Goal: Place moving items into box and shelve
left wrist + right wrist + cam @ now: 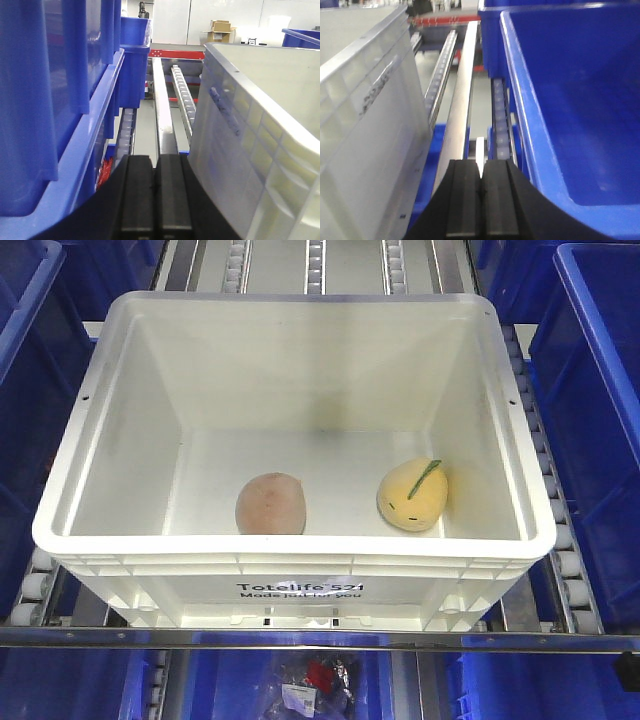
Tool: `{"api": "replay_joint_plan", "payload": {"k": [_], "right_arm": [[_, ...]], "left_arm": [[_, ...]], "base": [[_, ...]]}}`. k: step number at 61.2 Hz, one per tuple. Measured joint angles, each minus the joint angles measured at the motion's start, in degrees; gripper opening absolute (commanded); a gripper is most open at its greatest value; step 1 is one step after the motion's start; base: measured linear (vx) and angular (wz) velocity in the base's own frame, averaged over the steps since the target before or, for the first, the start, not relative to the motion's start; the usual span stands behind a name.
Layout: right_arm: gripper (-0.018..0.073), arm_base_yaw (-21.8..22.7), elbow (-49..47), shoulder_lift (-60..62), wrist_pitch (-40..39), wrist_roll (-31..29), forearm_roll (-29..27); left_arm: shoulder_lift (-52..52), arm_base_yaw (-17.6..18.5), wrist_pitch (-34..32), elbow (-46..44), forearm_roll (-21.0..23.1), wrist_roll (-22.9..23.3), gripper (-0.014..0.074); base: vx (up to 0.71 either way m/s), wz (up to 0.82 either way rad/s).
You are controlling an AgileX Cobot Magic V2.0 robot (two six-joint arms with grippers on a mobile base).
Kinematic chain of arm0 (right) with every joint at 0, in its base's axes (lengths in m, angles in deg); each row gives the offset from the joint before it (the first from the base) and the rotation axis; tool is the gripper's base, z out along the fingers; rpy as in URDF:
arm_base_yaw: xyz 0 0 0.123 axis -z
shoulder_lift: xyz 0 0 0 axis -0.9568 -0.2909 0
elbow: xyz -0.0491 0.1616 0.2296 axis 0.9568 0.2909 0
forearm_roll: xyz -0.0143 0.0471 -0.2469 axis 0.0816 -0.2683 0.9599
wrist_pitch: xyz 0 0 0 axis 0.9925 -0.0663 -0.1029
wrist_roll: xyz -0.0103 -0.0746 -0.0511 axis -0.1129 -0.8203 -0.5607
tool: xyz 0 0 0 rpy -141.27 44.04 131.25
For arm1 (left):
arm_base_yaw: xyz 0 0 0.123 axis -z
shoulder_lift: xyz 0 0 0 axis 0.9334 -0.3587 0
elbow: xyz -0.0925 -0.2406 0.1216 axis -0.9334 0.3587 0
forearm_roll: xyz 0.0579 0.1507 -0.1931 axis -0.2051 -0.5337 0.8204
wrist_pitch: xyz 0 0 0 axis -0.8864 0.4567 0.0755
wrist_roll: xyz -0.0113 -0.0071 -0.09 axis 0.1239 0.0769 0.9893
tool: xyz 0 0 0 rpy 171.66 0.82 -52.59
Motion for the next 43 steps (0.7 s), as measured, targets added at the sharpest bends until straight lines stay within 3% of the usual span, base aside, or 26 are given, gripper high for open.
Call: {"api": "replay_joint_plan", "payload": {"k": [7, 29, 43], "right_arm": [[-0.0016, 0.07, 0.80, 0.11, -5.24, 0.12, -0.19], [-0.0016, 0.07, 0.86, 0.11, -11.11, -0.34, -1.26], [-0.0016, 0.07, 0.86, 0.11, -11.15, -8.46, -5.14]], "left_arm": [[0.00, 0.00, 0.00, 0.00, 0.00, 0.00, -0.0022], [0.00, 0.00, 0.00, 0.00, 0.00, 0.00, -0.0022], [0.00, 0.00, 0.00, 0.00, 0.00, 0.00, -0.0022]], "base": [[0.00, 0.00], [0.00, 0.00], [0.00, 0.00]]}}
